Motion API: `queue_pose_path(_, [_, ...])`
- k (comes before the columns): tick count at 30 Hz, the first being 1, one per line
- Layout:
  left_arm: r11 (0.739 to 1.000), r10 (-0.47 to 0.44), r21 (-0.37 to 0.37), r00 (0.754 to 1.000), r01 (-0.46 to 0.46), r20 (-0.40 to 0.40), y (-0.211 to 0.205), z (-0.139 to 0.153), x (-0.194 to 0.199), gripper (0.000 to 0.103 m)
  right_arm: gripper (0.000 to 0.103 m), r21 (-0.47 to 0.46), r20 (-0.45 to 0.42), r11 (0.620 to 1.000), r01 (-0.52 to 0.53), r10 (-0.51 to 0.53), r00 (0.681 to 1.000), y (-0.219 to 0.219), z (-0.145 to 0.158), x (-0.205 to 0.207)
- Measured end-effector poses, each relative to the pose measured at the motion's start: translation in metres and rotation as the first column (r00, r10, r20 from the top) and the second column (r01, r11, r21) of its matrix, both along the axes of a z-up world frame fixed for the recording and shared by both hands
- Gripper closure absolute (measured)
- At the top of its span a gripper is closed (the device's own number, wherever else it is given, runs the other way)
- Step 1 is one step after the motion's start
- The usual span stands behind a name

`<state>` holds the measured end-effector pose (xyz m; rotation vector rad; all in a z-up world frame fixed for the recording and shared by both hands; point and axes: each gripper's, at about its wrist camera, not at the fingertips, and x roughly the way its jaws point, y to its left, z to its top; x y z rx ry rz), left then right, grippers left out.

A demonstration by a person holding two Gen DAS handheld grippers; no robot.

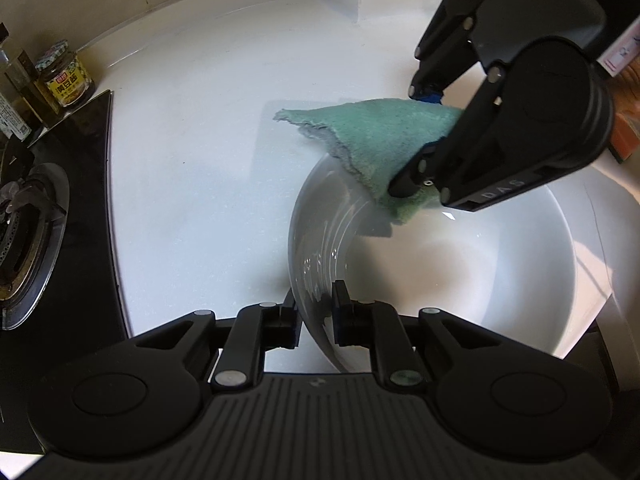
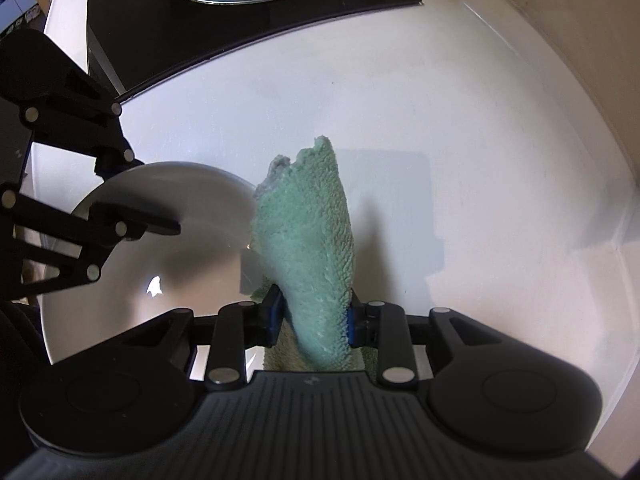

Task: Clean bowl
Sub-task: 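Wipe the green towel around the bowl's inner wall with the right gripper while left holds rim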

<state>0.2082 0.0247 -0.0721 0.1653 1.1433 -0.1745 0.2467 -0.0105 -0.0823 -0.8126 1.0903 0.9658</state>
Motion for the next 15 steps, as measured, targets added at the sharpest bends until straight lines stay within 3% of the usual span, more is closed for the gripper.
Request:
queue_pose_path(4, [1.0, 0.003, -0.001, 1.0, -0.003, 0.002, -0.002, 0.001, -0.002, 0.088, 0.076, 0.013, 0.019, 1.0, -0.002, 0.002, 1.0, 0.006, -0.002, -0.001])
queue_pose_path(7, [1.0, 0.006, -0.009, 1.0, -0.006, 0.002, -0.002, 0.002, -0.001, 0.088, 0.076, 0.036, 0.025, 0.999, 0.008, -0.009, 1.0, -0.026, 0.012, -0.005])
queue_pose_path(15, [0.998, 0.037, -0.043, 0.999, -0.037, 0.001, 0.001, 0.003, 0.005, 0.088, 0.079, 0.07, -0.059, 0.99, 0.122, -0.118, 0.991, -0.041, 0.012, 0.011])
